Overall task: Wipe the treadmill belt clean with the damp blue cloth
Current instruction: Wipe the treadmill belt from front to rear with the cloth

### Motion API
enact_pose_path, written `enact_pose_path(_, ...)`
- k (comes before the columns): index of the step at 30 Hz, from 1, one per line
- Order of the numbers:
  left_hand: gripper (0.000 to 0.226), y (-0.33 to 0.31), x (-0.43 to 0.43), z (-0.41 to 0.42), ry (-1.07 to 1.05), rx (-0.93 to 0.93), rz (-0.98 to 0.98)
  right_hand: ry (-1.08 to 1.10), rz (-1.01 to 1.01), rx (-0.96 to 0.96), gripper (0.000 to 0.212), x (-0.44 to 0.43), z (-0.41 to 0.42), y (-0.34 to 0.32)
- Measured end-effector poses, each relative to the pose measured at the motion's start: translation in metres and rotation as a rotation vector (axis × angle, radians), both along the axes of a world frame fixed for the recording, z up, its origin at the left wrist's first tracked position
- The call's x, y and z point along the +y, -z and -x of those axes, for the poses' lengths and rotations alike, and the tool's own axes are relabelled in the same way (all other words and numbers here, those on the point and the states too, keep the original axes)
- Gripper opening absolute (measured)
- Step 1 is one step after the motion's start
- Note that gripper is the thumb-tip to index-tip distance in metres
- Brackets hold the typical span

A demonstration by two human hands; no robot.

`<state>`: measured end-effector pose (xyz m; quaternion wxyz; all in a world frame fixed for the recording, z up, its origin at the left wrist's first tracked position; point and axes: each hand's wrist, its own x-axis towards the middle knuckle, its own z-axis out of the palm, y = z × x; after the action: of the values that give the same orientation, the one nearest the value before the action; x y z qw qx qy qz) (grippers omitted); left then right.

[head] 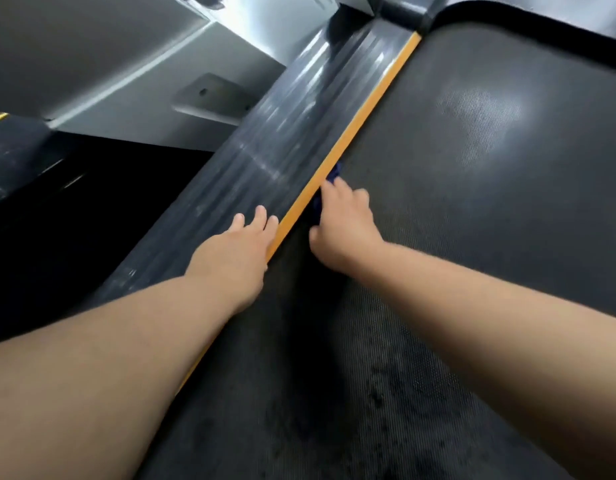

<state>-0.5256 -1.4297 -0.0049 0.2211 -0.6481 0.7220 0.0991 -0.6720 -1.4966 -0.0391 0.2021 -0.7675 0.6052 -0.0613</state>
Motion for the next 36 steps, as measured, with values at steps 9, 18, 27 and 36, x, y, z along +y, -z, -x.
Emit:
enact_pose_path(9, 0.072, 0.011, -0.002, -0.005, -0.014, 0.021, 0.064, 0.085, 0.042, -0.119, 0.031, -0.057, 0.02, -0.009)
enact_pose_path(18, 0.072, 0.007, -0.001, -0.007, -0.043, 0.08, 0.028, -0.196, -0.005, -0.174, 0.032, 0.045, 0.003, -0.004)
enact_pose_path(27, 0.071, 0.006, -0.006, -0.01, -0.016, 0.065, -0.01, 0.328, 0.024, -0.163, 0.041, -0.03, 0.029, -0.008)
enact_pose_path(36, 0.084, 0.003, 0.014, -0.023, -0.045, 0.065, -0.012, -0.341, 0.119, -0.023, 0.062, 0.077, 0.001, 0.007)
